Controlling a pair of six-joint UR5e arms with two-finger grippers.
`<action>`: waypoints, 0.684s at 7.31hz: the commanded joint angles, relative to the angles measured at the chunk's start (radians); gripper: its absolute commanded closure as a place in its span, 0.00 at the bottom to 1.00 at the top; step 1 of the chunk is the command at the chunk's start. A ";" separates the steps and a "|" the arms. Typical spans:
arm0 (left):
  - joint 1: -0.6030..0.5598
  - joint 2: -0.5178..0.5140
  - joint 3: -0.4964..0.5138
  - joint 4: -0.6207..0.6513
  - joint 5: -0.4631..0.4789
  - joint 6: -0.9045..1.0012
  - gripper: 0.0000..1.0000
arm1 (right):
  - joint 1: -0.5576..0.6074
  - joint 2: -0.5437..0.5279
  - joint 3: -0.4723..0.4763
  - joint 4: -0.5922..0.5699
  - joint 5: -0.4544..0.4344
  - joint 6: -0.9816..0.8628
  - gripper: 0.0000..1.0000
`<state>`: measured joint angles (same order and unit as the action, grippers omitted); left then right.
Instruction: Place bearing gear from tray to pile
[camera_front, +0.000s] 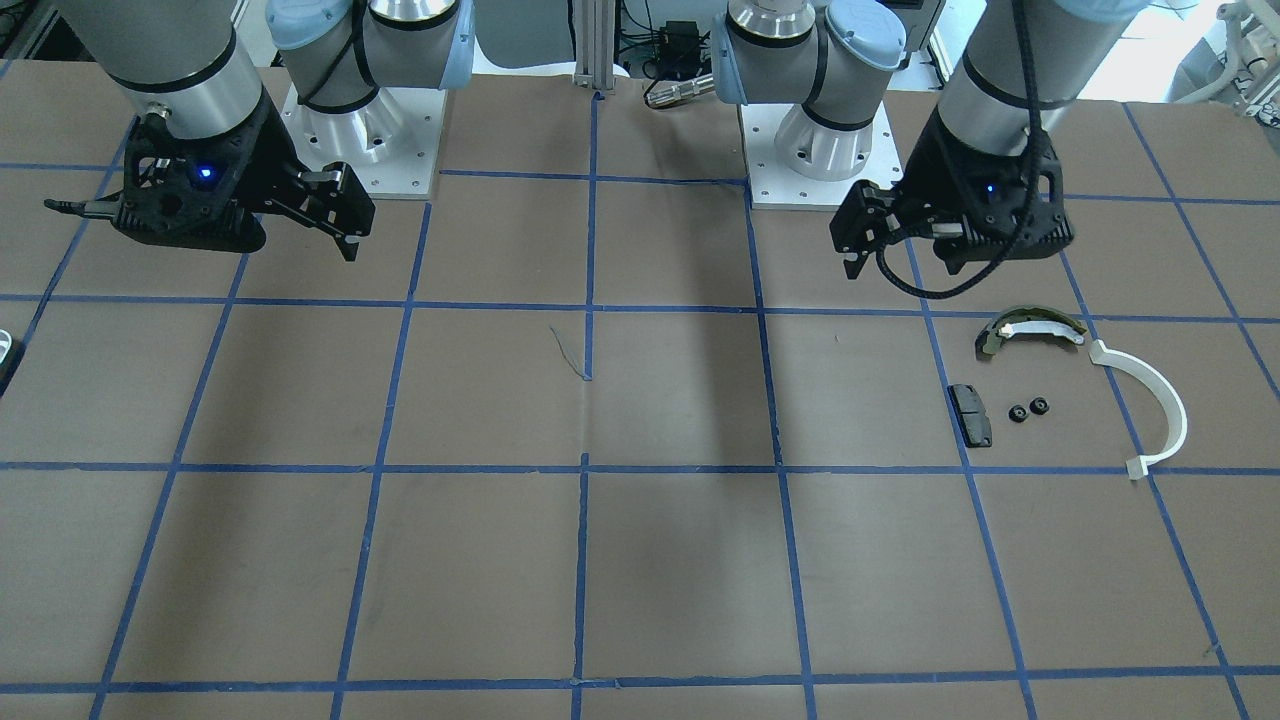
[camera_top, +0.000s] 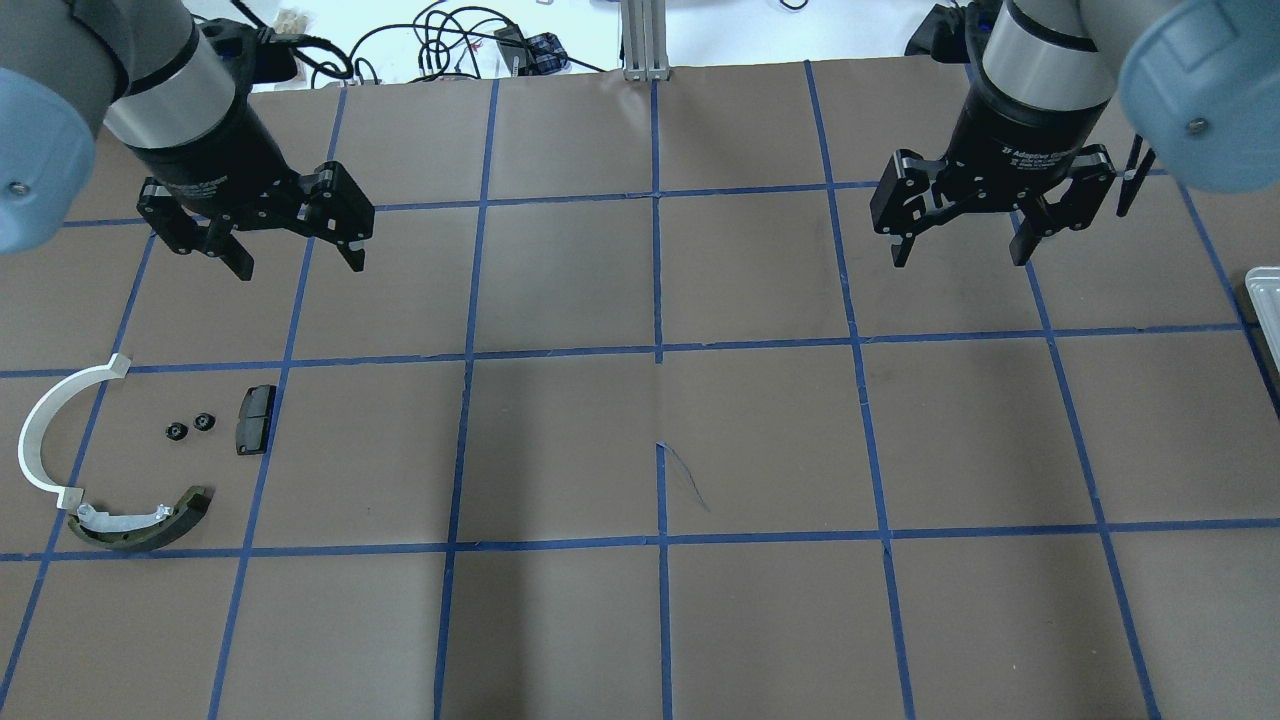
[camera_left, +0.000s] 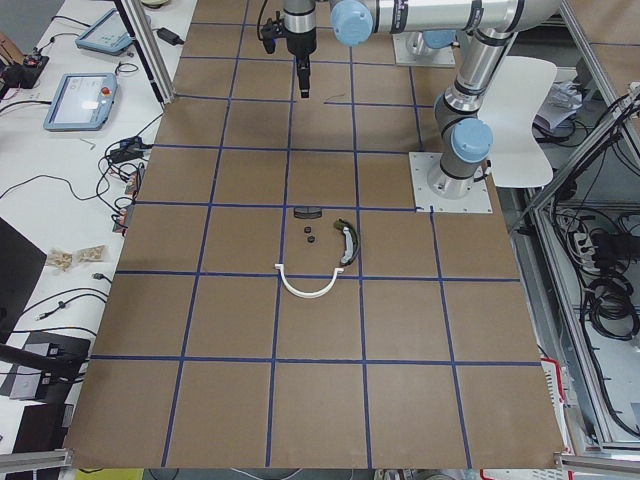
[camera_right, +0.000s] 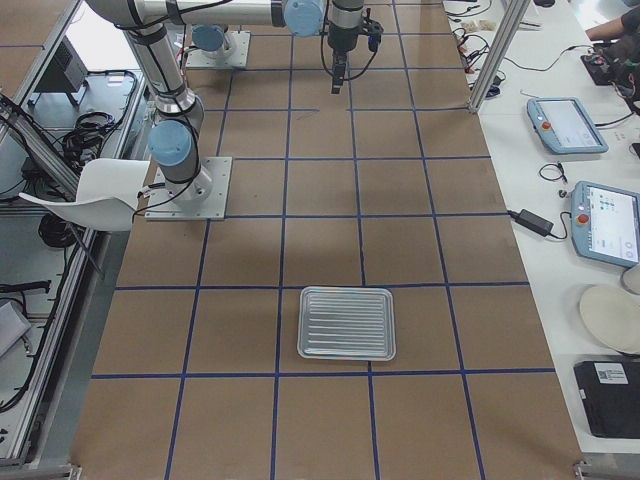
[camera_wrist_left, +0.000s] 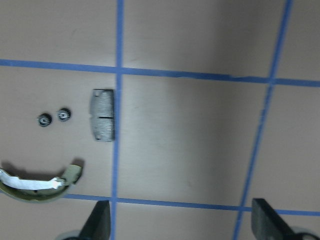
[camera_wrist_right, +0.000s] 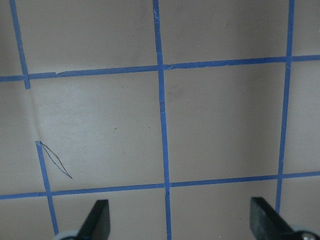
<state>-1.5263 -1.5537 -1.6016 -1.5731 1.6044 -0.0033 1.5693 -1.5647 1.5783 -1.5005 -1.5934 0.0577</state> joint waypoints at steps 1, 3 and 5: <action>-0.032 0.024 -0.009 0.021 -0.003 0.000 0.00 | 0.000 -0.001 0.000 0.000 0.000 0.004 0.00; -0.034 0.032 -0.011 0.013 -0.066 0.000 0.00 | 0.000 0.000 0.000 0.000 0.000 0.004 0.00; -0.034 0.029 -0.006 0.008 -0.063 0.041 0.00 | 0.000 -0.002 0.000 -0.001 0.001 0.002 0.00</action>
<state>-1.5596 -1.5286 -1.6070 -1.5608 1.5433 0.0083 1.5693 -1.5655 1.5785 -1.5013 -1.5935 0.0603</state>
